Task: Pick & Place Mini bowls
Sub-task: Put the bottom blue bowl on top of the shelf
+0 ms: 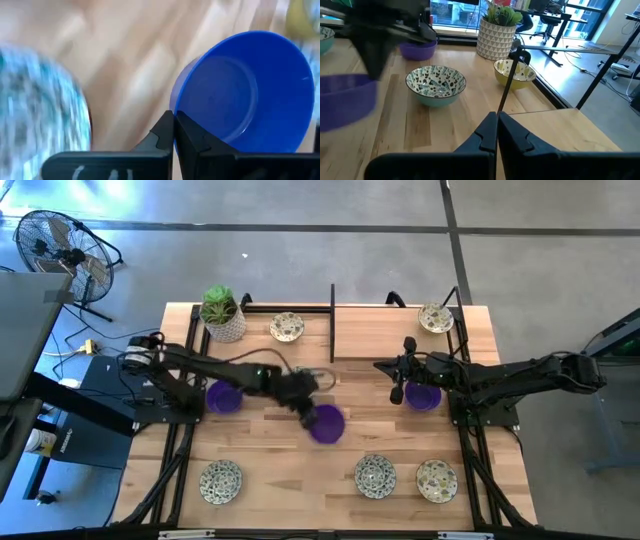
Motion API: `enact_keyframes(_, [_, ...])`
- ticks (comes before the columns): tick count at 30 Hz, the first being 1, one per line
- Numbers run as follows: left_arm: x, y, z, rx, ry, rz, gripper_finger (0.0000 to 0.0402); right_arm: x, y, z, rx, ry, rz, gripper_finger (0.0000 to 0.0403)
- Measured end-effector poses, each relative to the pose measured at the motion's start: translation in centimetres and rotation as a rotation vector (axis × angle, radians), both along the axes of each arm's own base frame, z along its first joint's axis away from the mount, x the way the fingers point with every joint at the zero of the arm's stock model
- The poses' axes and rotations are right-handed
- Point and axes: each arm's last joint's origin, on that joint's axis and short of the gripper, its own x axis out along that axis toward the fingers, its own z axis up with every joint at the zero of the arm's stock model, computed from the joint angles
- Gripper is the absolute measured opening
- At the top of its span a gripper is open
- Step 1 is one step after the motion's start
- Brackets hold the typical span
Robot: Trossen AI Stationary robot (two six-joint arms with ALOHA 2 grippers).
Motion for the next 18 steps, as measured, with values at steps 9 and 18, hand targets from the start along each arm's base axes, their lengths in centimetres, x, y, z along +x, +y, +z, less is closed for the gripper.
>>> enact_keyframes(9, [2.4, 4.2, -1.9, 0.001, -0.028, 0.021, 0.0001, 0.0, 0.0, 0.1, -0.002, -0.008, -0.007, 0.0002])
enact_keyframes(18, [5.6, 4.5, -1.8, 0.102, 0.087, -0.061, 0.0001, 0.0, -0.1, 0.1, -0.006, -0.007, -0.024, 0.0002])
